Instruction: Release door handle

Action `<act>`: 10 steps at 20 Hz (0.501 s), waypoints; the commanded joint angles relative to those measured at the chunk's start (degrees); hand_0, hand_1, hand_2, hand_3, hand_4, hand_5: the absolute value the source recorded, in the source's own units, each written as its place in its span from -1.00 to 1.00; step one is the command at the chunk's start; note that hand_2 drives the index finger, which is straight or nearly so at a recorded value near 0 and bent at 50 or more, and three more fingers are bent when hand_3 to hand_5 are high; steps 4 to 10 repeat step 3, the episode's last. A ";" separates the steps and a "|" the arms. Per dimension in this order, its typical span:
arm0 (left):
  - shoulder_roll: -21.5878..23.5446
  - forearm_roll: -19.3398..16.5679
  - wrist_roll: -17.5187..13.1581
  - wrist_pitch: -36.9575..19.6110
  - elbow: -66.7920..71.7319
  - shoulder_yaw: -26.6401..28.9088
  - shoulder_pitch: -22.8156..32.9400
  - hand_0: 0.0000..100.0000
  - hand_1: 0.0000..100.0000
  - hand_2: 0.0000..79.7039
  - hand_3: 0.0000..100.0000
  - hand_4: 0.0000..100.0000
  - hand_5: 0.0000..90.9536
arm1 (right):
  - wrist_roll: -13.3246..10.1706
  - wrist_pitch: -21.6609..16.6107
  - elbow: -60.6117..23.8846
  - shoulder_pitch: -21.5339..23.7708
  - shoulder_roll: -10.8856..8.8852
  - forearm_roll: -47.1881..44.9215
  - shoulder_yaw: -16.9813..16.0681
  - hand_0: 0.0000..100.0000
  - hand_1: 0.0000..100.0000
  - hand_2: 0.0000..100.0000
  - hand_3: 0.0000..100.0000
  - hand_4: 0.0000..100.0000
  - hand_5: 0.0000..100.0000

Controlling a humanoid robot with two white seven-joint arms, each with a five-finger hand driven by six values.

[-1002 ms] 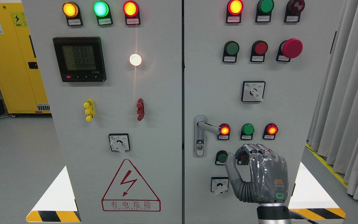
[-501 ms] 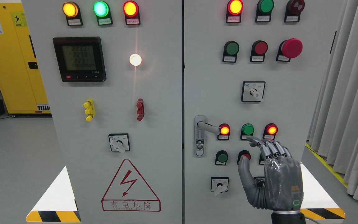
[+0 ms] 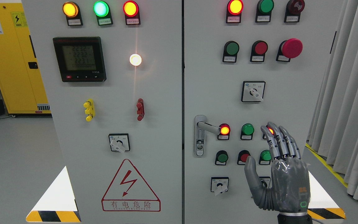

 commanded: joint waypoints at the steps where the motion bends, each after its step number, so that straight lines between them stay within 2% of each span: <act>1: 0.00 0.00 0.02 -0.04 0.00 0.01 0.00 -0.76 0.11 -1.00 -1.00 -1.00 -1.00 | -0.03 -0.02 -0.47 0.06 -0.45 -0.13 -0.37 0.42 -0.68 -1.00 -1.00 -1.00 -1.00; 10: 0.00 0.00 0.02 -0.04 0.00 0.01 0.00 -0.76 0.11 -1.00 -1.00 -1.00 -1.00 | -0.03 -0.02 -0.47 0.06 -0.36 -0.13 -0.37 0.41 -0.67 -1.00 -1.00 -1.00 -1.00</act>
